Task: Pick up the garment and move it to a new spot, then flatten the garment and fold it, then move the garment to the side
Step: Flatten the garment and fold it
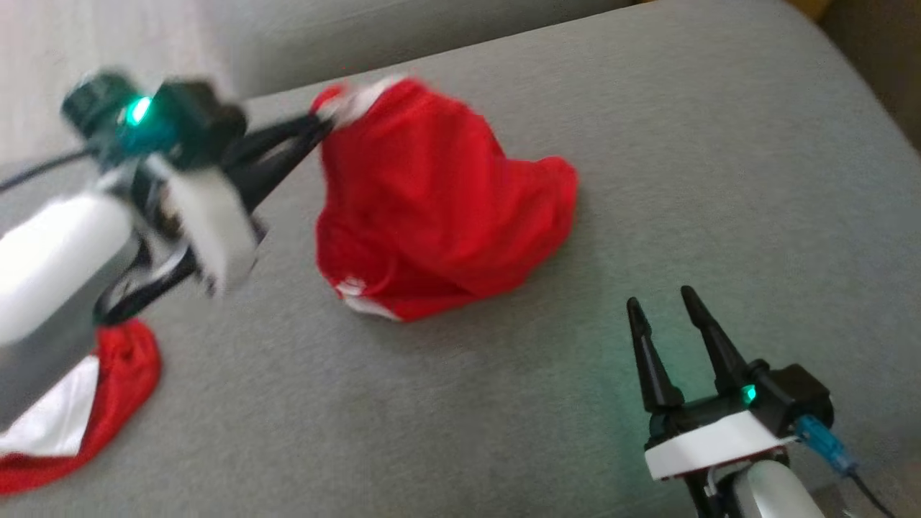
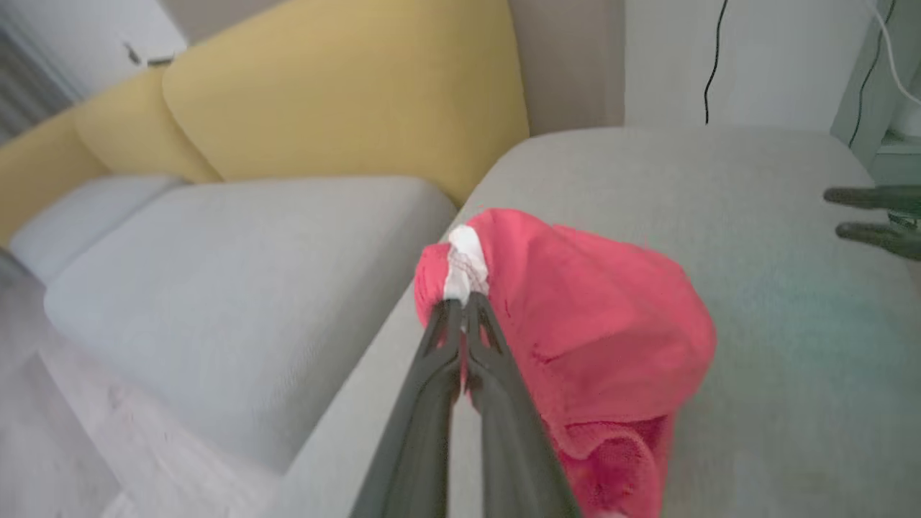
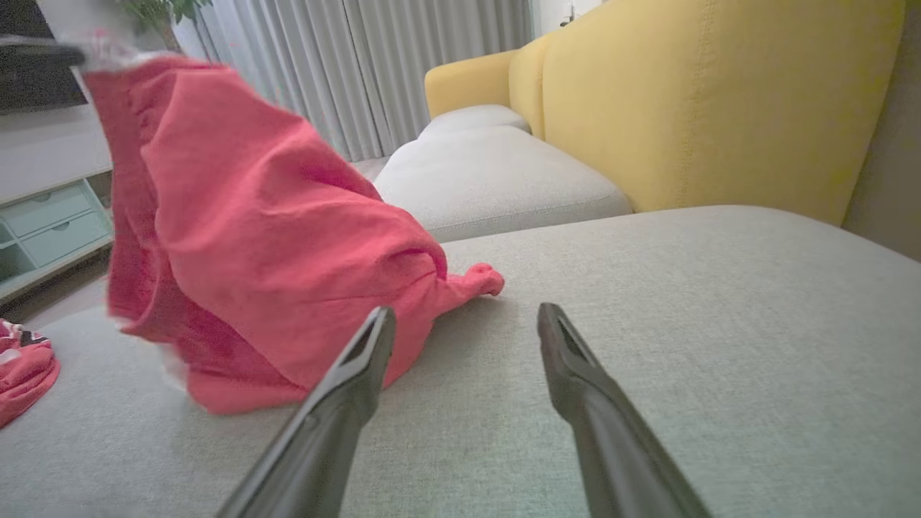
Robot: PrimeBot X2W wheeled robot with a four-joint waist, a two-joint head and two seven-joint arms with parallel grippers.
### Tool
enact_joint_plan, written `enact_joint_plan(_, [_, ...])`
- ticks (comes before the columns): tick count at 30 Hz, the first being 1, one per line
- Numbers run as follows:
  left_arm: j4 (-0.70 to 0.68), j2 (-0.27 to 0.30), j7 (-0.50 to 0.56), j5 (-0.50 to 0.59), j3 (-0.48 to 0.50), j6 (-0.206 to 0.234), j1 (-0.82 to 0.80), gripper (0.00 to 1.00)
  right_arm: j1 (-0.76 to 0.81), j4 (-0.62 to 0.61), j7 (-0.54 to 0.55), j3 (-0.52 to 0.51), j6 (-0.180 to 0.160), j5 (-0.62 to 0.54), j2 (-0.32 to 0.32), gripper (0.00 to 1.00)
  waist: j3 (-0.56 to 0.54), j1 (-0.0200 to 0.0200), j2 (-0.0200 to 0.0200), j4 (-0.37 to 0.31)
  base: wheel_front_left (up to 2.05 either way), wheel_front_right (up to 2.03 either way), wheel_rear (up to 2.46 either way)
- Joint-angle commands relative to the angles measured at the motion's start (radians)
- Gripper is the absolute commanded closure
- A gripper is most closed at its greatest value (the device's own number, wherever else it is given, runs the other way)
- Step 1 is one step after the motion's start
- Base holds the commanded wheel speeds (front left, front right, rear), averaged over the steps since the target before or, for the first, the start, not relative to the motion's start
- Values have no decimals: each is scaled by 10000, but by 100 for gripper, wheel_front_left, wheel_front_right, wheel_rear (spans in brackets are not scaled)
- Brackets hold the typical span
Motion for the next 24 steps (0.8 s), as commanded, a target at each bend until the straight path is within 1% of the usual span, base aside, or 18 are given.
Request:
enact_joint_plan(1, [-312,586,62,-213,488,124,-163,100,-421,-238,-26,124,-9,-49,-43,0,354,0,0,517,0,0,0])
enact_joint_plan(3, [-570,1022,154,-479,463,283,276,100,-531,-197,-26,65,-9,-137,-43,0,495,0,0,813,0,0,0])
enact_joint_plan(4, [-570,1022,154,-479,463,283,276,100,-531,-197,-26,65,-9,-137,-43,0,495,0,0,813,0,0,0])
enact_joint_plan(8, [-1153,1715,235,-1108,427,711,1172,100,-885,-77,-26,-38,-9,-320,-43,0,762,0,0,1447,0,0,0])
enact_joint_plan(10, [-1408,1894,148,-1372,413,895,1582,100,-1175,1,-26,-51,-9,-472,-43,0,882,0,0,1766,0,0,0])
enact_joint_plan(11, [-1632,1905,-54,-1640,408,1061,1967,100,-1554,86,-26,-92,-9,-628,-43,0,1002,0,0,2110,0,0,0])
enact_joint_plan(13, [-1819,1829,-251,-1819,394,1144,2301,100,-1984,219,-26,-102,-9,-691,-151,0,1124,0,0,2468,0,0,0])
enact_joint_plan(15, [-1966,1669,-474,-1893,381,1189,2552,100,-2474,412,-26,-63,-9,-637,-422,0,1257,0,0,2829,0,0,0])
enact_joint_plan(19, [-2114,1186,-877,-1860,344,1173,2944,100,-3644,1303,-26,381,-9,-519,-1339,0,1531,0,0,3524,0,0,0])
enact_joint_plan(22, [-2110,752,-1144,-1738,311,1110,3211,100,-4570,2539,-26,1006,-9,-346,-2011,0,1630,0,0,3955,0,0,0])
enact_joint_plan(24, [-2076,472,-1276,-1682,291,1042,3386,100,-5184,3677,44,1612,-9,-148,-2429,0,1656,0,0,4214,0,0,0])
